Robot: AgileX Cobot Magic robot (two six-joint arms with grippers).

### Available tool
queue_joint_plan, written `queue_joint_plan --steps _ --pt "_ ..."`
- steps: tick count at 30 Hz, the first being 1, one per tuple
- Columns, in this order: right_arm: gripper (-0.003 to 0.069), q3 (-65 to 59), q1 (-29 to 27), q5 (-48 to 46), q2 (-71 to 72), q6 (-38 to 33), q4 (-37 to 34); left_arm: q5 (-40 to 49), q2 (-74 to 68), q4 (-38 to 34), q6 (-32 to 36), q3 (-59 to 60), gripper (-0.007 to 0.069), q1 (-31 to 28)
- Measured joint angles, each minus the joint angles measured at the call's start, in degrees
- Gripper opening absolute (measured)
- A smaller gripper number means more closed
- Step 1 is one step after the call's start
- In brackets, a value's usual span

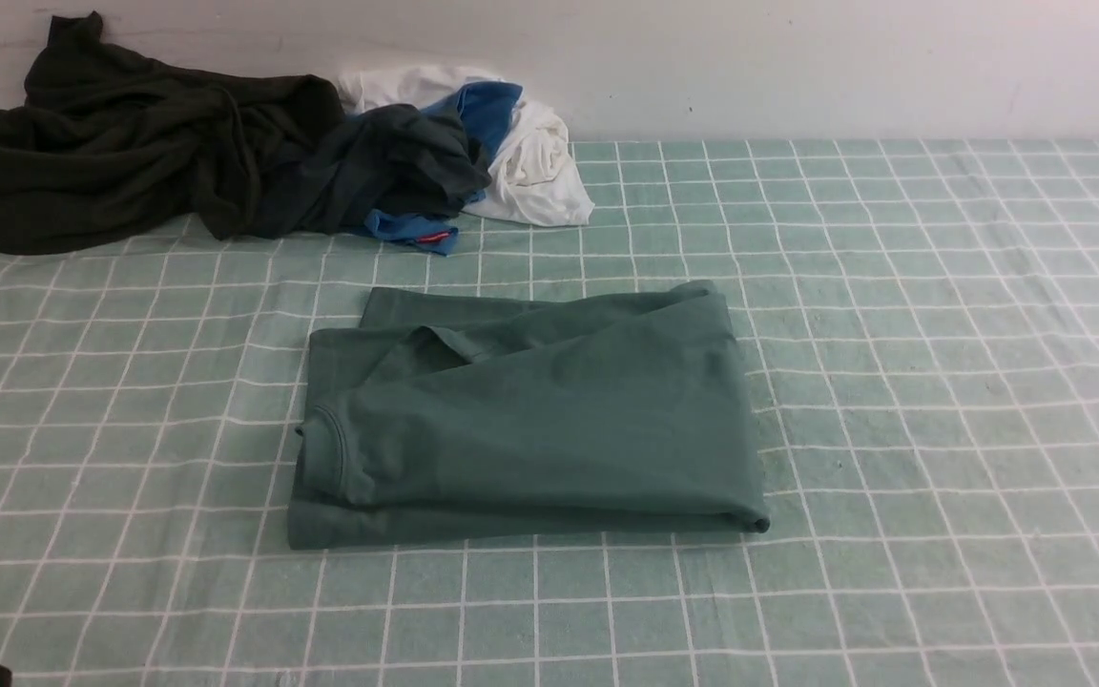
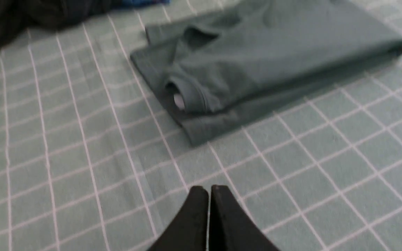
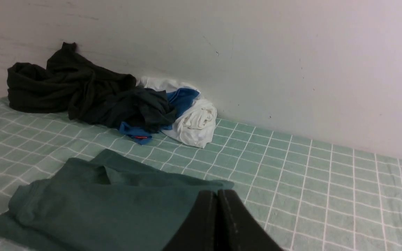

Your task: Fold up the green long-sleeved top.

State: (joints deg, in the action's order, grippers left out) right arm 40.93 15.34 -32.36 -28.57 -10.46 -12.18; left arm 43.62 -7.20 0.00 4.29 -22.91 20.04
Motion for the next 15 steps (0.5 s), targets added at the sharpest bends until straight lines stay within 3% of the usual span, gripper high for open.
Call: queue_joint_plan --steps 15 --pt "-0.0014 -1.74 0.00 0.03 1.92 0.00 0.00 -1.45 3.34 0.00 0.12 0.06 -0.0003 0.00"
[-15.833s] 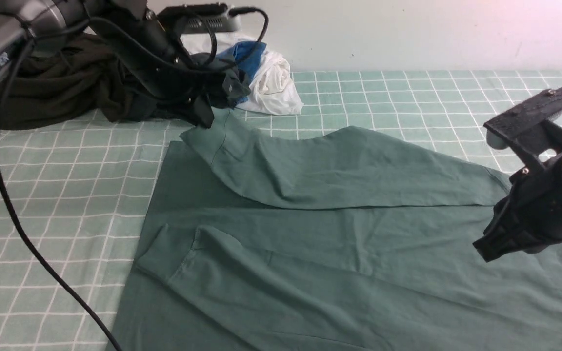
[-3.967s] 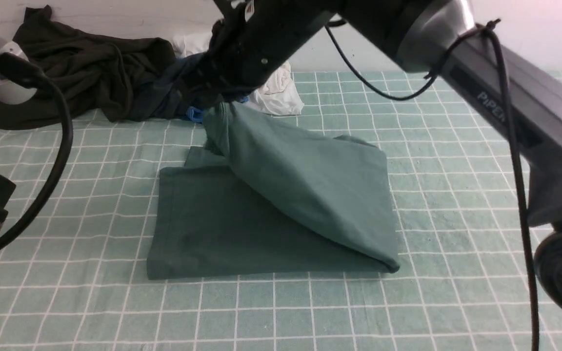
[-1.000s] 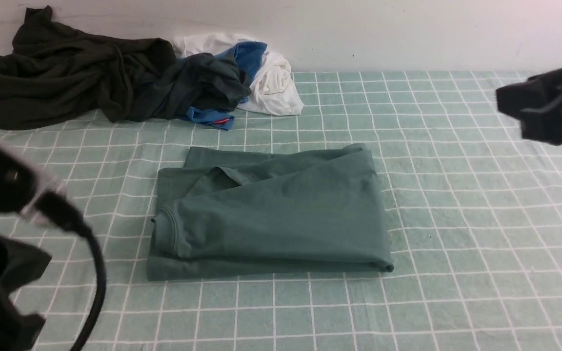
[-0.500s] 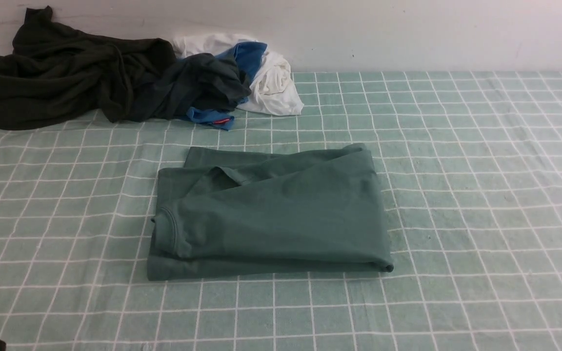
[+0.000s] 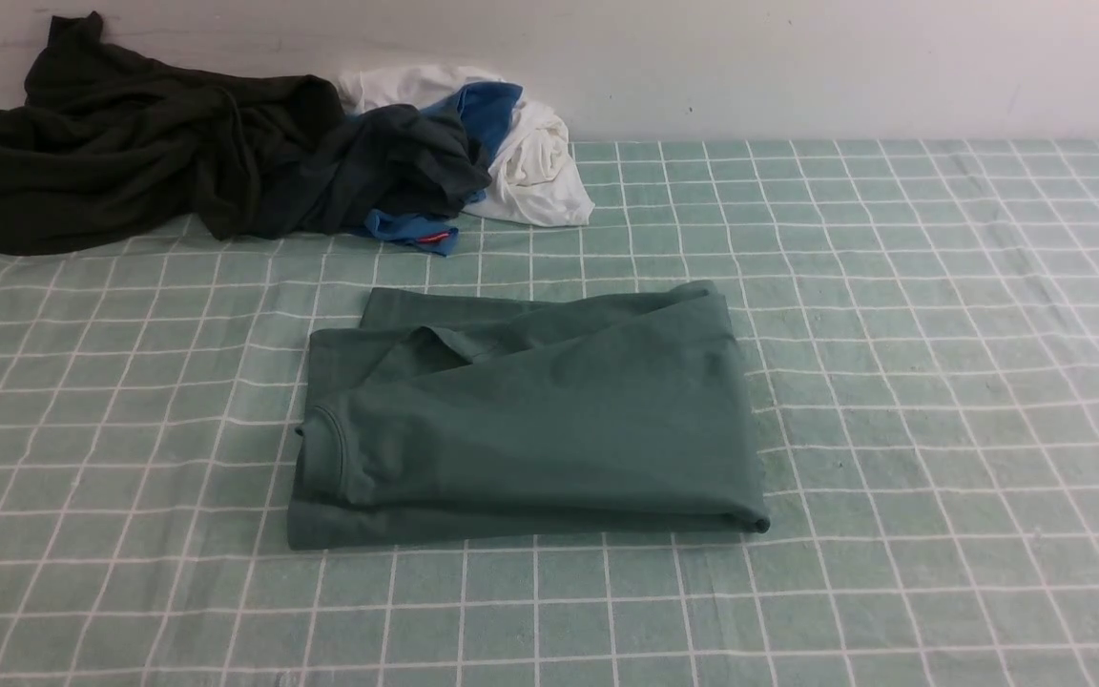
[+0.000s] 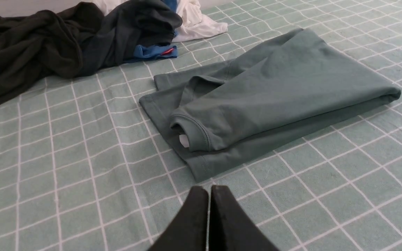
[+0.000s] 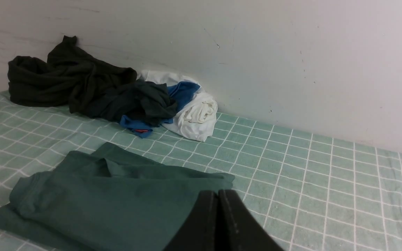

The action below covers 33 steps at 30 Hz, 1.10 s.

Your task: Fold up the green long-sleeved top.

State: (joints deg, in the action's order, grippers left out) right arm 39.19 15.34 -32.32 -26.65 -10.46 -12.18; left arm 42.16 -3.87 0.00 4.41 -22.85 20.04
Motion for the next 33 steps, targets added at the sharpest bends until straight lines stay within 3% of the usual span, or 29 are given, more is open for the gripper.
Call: queue_joint_plan --steps 17,23,27,33 --pt "-0.0014 -0.05 0.00 0.00 0.02 0.00 0.66 0.00 0.00 0.00 0.02 0.00 -0.0003 0.00" --pt "-0.0014 -5.60 -0.47 5.74 2.52 0.00 2.64 0.00 0.00 0.00 0.02 0.00 -0.0003 0.00" --pt "-0.0014 -17.38 -4.74 13.69 10.07 0.00 6.42 0.00 0.00 0.00 0.02 0.00 -0.0003 0.00" --pt "-0.0014 -30.21 -12.68 17.49 18.69 4.84 7.83 0.00 0.00 0.00 0.02 0.00 -0.0003 0.00"
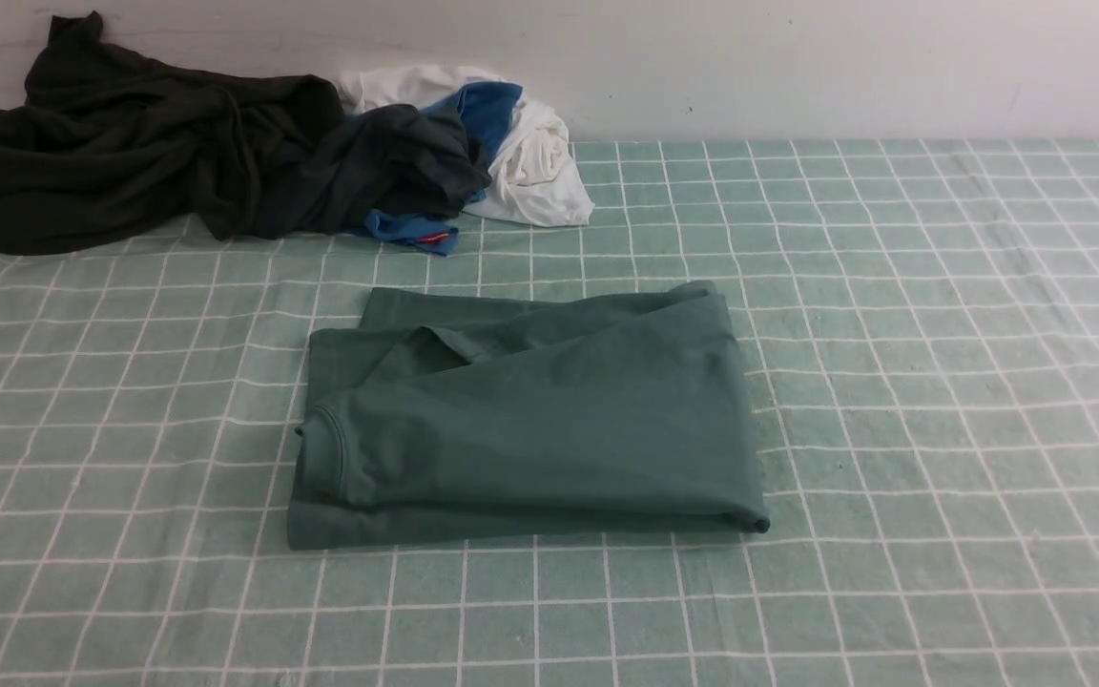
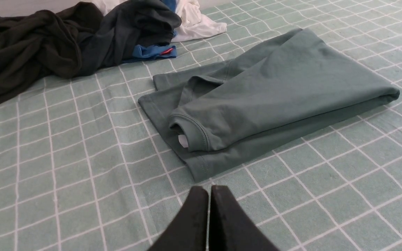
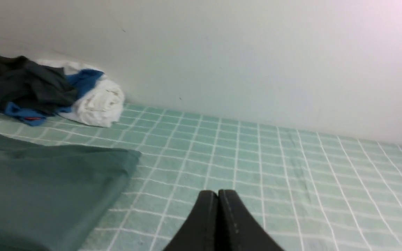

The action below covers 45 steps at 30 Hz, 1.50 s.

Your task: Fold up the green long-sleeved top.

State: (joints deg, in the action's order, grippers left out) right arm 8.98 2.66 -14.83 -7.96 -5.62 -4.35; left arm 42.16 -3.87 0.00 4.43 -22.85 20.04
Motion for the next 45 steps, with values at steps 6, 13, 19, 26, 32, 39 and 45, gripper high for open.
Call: queue_joint_plan --steps 6,13,19,26,32,39,45 --pt "-0.0014 -10.49 -5.63 -0.42 8.21 11.81 4.66 0.05 0.00 0.00 0.00 0.00 -0.0003 0.00" --pt "-0.0014 -10.43 -6.16 -4.72 8.57 15.32 5.52 0.06 0.18 0.00 0.00 0.00 -0.0003 0.00" --pt "-0.0014 -10.43 -6.17 -4.90 8.57 14.85 5.57 0.06 0.18 0.00 0.00 0.00 -0.0003 0.00" --pt "-0.0014 -10.43 -6.22 -5.04 8.57 14.19 5.57 0.06 0.18 0.00 0.00 0.00 -0.0003 0.00" --pt "-0.0014 -10.38 -6.22 -5.06 8.57 14.19 5.57 0.06 0.18 0.00 0.00 0.00 -0.0003 0.00" --pt "-0.0014 -10.38 -6.22 -5.06 8.57 14.12 5.57 0.06 0.18 0.00 0.00 0.00 -0.0003 0.00" --pt "-0.0014 -10.38 -6.22 -5.06 8.57 14.06 5.57 0.06 0.18 0.00 0.00 0.00 -0.0003 0.00"
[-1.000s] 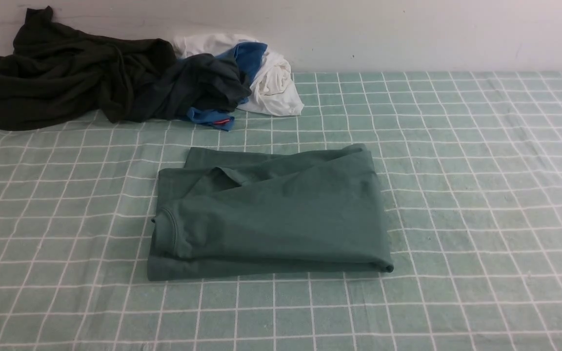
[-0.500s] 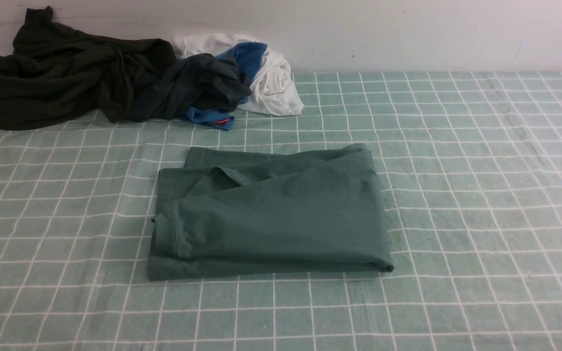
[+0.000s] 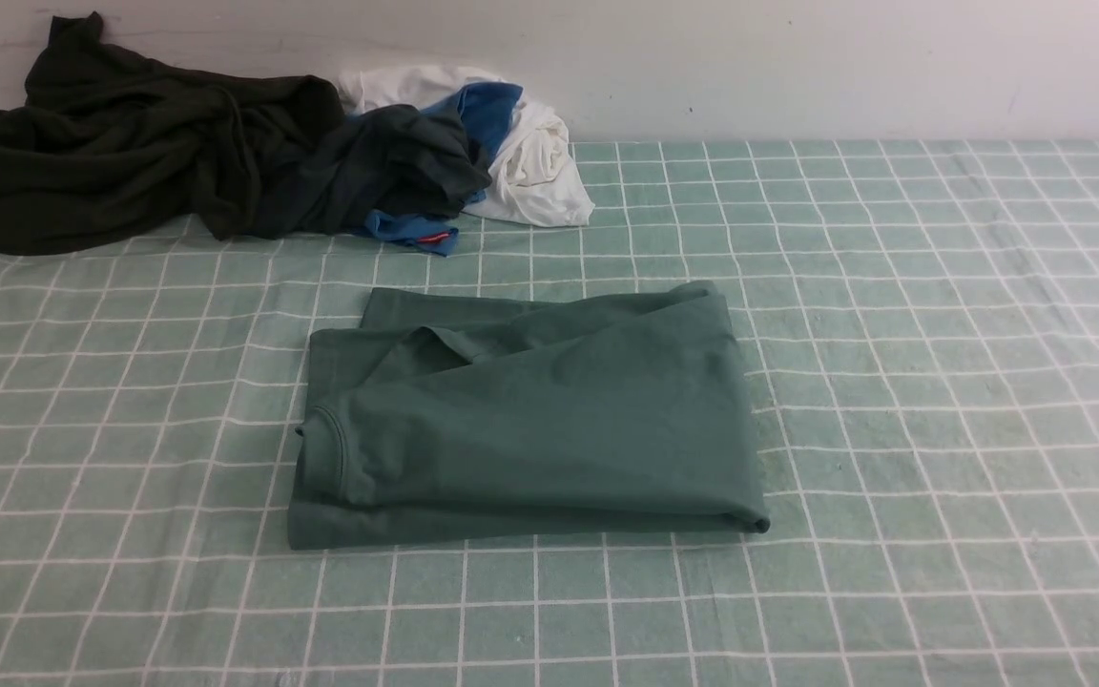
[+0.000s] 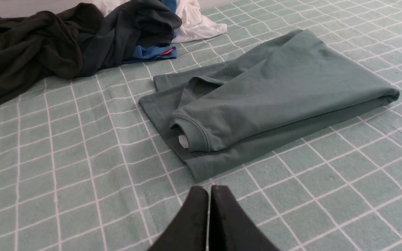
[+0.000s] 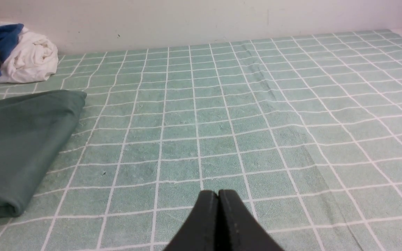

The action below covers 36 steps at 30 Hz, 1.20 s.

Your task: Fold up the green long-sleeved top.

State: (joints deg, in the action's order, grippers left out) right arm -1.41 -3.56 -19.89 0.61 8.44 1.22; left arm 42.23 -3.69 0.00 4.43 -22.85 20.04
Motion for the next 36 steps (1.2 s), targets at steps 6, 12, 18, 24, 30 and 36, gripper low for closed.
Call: queue_joint_plan --steps 6,12,18,24,30,36 --pt "-0.0014 0.00 0.00 -0.05 0.00 0.00 0.00 0.00 0.00 0.00 0.00 0.00 -0.0003 0.00" --pt "-0.0014 0.00 0.00 -0.05 0.00 0.00 0.00 0.00 0.00 0.00 0.00 0.00 -0.0003 0.00" --pt "-0.0014 0.00 0.00 -0.07 0.00 0.00 0.00 -1.54 0.00 2.38 0.00 0.13 -0.0003 0.00" --pt "-0.0014 0.00 0.00 -0.07 0.00 -0.04 0.00 -17.02 0.00 4.75 0.00 6.63 -0.0003 -2.75" --pt "-0.0014 0.00 0.00 -0.12 0.00 -0.04 0.00 -35.41 0.00 0.00 0.44 18.16 -0.0003 -14.00" --pt "-0.0014 0.00 0.00 -0.12 0.00 -0.04 0.00 -37.06 1.41 0.00 0.46 24.29 -0.0003 -17.19"
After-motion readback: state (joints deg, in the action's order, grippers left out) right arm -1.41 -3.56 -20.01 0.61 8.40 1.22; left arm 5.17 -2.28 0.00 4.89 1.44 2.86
